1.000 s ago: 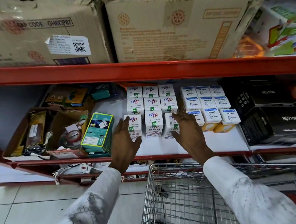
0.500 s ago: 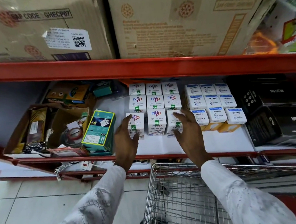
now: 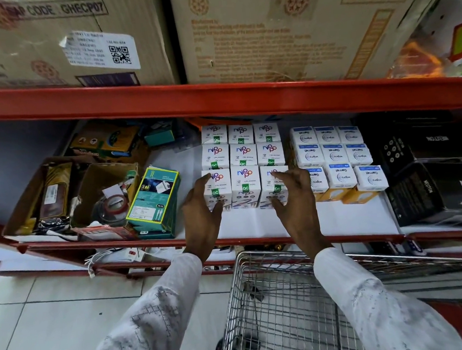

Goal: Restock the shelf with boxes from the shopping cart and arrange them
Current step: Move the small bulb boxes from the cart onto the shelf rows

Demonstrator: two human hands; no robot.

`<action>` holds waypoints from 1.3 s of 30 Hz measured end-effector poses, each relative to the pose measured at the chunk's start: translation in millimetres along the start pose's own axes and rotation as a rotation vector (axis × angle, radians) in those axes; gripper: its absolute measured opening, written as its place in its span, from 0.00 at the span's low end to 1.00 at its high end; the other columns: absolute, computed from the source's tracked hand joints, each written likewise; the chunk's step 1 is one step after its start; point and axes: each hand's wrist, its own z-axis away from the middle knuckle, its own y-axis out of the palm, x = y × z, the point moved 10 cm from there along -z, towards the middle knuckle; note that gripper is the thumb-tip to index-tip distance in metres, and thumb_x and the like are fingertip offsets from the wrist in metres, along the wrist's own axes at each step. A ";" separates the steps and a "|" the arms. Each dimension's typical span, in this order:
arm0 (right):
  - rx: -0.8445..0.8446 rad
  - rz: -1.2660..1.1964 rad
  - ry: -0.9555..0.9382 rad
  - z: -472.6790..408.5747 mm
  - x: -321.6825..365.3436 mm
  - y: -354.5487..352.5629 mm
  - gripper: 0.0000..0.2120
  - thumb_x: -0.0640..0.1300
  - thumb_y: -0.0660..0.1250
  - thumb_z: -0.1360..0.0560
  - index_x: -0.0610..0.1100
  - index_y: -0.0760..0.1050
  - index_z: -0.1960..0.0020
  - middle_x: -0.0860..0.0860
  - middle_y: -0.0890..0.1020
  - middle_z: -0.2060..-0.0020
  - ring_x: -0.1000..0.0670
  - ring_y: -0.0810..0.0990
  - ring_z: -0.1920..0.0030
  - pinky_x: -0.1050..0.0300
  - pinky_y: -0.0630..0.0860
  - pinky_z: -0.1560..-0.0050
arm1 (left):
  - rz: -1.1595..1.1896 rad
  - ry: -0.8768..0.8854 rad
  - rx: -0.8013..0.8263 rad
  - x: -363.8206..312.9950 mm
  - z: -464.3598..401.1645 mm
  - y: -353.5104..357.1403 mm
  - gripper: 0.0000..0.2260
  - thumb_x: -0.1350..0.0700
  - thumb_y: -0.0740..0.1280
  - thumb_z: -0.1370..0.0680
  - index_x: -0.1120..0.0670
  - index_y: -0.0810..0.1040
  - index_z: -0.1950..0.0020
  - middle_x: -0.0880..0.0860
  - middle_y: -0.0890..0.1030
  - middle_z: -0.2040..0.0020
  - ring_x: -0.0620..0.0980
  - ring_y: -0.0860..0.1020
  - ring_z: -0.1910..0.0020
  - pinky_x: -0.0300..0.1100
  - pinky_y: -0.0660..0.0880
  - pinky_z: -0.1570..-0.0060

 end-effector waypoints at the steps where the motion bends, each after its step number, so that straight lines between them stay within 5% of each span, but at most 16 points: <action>1: -0.001 0.001 -0.002 -0.1 -0.3 0.1 0.28 0.35 0.75 0.31 0.47 0.73 0.34 0.47 0.68 0.37 0.52 0.75 0.40 0.73 0.63 0.36 | 0.006 -0.002 -0.001 -0.5 0.5 0.6 0.30 0.61 0.74 0.27 0.44 0.68 0.30 0.52 0.81 0.38 0.52 0.82 0.43 0.53 0.81 0.45; 5: -0.004 -0.004 -0.010 -0.9 0.7 -0.2 0.27 0.35 0.75 0.30 0.47 0.73 0.34 0.47 0.68 0.38 0.51 0.75 0.39 0.67 0.67 0.33 | 0.011 0.007 -0.001 -0.9 0.2 2.4 0.29 0.61 0.74 0.27 0.45 0.68 0.30 0.52 0.81 0.37 0.52 0.81 0.42 0.53 0.81 0.44; 10: -0.010 0.001 -0.023 -2.0 0.3 -1.0 0.26 0.36 0.75 0.30 0.46 0.73 0.35 0.47 0.68 0.38 0.50 0.75 0.40 0.71 0.65 0.37 | -0.009 0.001 -0.002 0.3 -1.2 4.1 0.30 0.62 0.74 0.27 0.45 0.68 0.30 0.53 0.81 0.37 0.53 0.81 0.41 0.54 0.81 0.44; 19: -0.018 -0.002 -0.033 -3.0 3.2 -0.8 0.26 0.35 0.74 0.30 0.46 0.73 0.35 0.46 0.67 0.37 0.48 0.76 0.39 0.61 0.72 0.35 | -0.022 0.018 -0.001 -2.8 -2.4 4.5 0.30 0.63 0.74 0.27 0.46 0.68 0.30 0.53 0.81 0.37 0.54 0.81 0.41 0.54 0.81 0.44; 24: -0.012 0.012 -0.034 -2.6 2.5 -0.1 0.26 0.35 0.75 0.30 0.46 0.72 0.35 0.46 0.67 0.37 0.48 0.76 0.40 0.63 0.71 0.38 | -0.025 0.031 -0.010 -7.3 0.1 3.1 0.29 0.63 0.73 0.27 0.47 0.68 0.29 0.54 0.80 0.37 0.53 0.81 0.41 0.53 0.81 0.44; 34: 0.016 0.117 -0.085 6.2 10.9 -9.2 0.32 0.37 0.75 0.30 0.47 0.69 0.29 0.46 0.67 0.31 0.46 0.71 0.31 0.49 0.75 0.35 | 0.011 0.093 -0.009 -12.8 7.9 -8.8 0.31 0.61 0.71 0.29 0.50 0.66 0.27 0.54 0.81 0.38 0.52 0.80 0.44 0.50 0.80 0.45; 39: -0.046 0.126 -0.134 1.0 28.4 -39.5 0.32 0.43 0.76 0.32 0.46 0.71 0.30 0.46 0.69 0.32 0.47 0.70 0.32 0.61 0.71 0.36 | 0.008 0.086 -0.039 -19.4 -11.3 -21.1 0.32 0.53 0.66 0.28 0.57 0.65 0.25 0.59 0.76 0.31 0.59 0.76 0.36 0.53 0.75 0.37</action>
